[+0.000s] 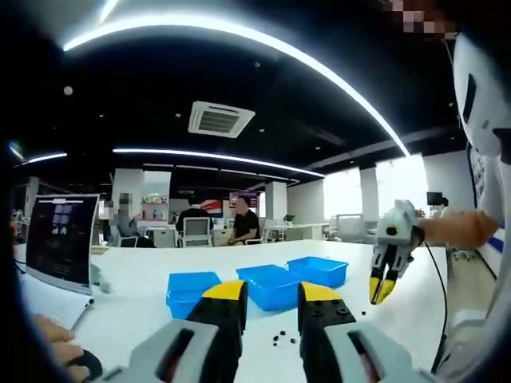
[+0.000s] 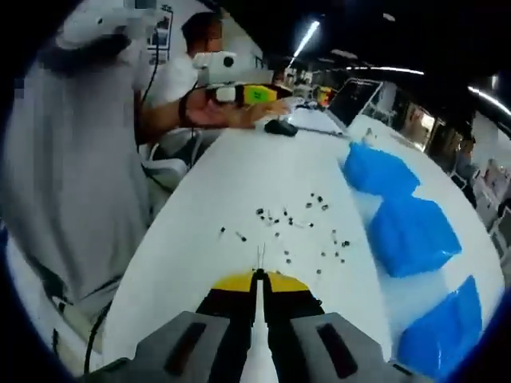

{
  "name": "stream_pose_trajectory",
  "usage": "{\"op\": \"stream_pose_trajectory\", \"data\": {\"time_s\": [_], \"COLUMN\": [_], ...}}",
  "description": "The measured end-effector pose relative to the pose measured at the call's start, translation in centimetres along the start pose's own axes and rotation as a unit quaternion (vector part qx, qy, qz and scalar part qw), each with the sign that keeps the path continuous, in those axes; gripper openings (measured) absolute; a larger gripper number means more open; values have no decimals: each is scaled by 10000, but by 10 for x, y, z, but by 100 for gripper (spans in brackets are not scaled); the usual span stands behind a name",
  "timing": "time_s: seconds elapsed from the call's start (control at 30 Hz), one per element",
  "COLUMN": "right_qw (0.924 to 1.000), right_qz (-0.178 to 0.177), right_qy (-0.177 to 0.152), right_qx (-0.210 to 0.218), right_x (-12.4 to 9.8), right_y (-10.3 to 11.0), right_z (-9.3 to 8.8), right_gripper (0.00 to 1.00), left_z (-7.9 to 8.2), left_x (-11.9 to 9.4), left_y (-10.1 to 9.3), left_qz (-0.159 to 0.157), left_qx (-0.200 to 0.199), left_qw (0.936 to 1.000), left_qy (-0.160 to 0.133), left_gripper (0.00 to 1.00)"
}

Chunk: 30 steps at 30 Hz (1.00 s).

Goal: Pick up the resistors one by one and place each resistor into its matching bin, sorting the parts by color and model until every resistor is separated into the correct bin for its type

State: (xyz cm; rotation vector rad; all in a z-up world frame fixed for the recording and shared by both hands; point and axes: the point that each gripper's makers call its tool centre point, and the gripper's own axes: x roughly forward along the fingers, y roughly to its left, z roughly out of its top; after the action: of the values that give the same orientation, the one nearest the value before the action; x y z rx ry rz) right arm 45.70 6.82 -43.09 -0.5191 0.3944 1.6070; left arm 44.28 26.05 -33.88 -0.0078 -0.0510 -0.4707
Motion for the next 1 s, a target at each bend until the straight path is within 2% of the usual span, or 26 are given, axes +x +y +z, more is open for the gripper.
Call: {"op": "stream_pose_trajectory", "data": {"time_s": [0.17,0.23,0.33,0.4,0.5,0.63,0.73,0.87,0.93,1.0], "right_qw": [9937,9909,9829,9749,9620,9404,9273,9027,8957,8936], "right_qz": [-326,-443,-910,-1174,-1687,-2217,-2622,-3211,-3362,-3494], "right_qy": [-955,-1145,-1476,-1735,-1946,-2308,-2385,-2540,-2568,-2486], "right_qx": [481,551,626,752,905,1148,1203,1327,1371,1328], "right_x": [-7,-9,-18,-25,-37,-55,-68,-91,-99,-102], "right_y": [-12,-18,-38,-50,-73,-101,-119,-144,-151,-155], "right_z": [25,31,41,45,42,41,39,33,28,24], "right_gripper": [6,6,6,6,6,6,6,6,6,6], "left_z": [-2,-3,0,0,3,3,0,1,1,2], "left_x": [-1,-1,-2,-2,-3,-4,-4,-4,-3,-4], "left_y": [1,1,1,1,0,0,1,1,1,1], "left_qz": [20,29,41,56,64,71,72,77,79,77], "left_qx": [1,-5,22,20,29,33,26,33,33,34], "left_qw": [10000,10000,10000,10000,10000,10000,9999,9999,9999,10000], "left_qy": [49,62,42,49,31,29,76,71,61,54], "left_gripper": [27,27,27,27,27,27,27,27,27,27]}}
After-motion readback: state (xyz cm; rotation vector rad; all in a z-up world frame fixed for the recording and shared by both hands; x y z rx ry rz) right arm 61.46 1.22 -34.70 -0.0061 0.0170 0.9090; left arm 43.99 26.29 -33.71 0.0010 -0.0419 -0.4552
